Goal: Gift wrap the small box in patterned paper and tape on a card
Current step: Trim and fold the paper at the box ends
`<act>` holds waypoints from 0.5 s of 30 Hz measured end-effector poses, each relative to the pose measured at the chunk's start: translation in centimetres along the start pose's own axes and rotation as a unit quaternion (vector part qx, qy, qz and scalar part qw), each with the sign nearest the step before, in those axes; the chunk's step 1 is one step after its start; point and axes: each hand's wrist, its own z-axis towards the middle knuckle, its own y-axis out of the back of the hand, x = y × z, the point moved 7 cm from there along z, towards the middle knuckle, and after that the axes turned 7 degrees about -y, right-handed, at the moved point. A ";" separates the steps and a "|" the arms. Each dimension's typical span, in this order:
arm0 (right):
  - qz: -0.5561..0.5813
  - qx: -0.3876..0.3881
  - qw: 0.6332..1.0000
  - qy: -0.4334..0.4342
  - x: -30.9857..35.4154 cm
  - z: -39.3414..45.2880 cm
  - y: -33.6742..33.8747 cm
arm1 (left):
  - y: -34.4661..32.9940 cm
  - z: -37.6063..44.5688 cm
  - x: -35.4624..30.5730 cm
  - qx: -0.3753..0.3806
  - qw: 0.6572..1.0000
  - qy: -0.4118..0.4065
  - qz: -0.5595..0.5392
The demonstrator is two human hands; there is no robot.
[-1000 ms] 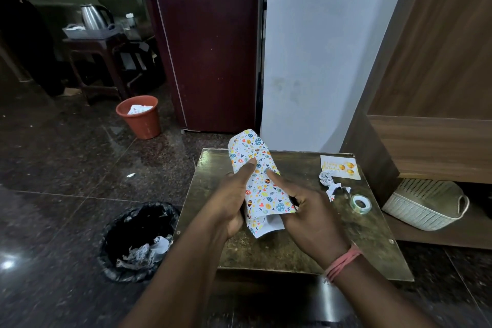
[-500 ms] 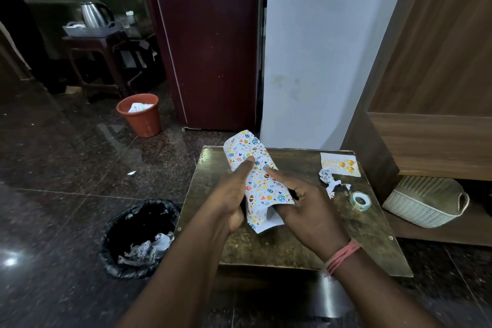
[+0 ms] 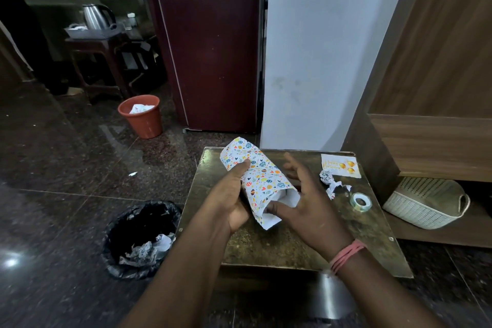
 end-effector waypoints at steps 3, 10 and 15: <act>-0.038 -0.079 0.996 0.033 0.9 -0.5 0.9 | 0.0 0.0 -0.3 -0.002 1.000 -0.019 -0.002; -0.107 -0.138 0.979 0.101 2.7 -1.8 0.2 | 0.0 0.2 -1.3 -0.018 0.996 -0.077 -0.029; -0.026 -0.147 0.988 0.045 2.5 -1.8 -1.0 | -0.7 0.0 -1.0 -0.008 0.994 -0.109 0.009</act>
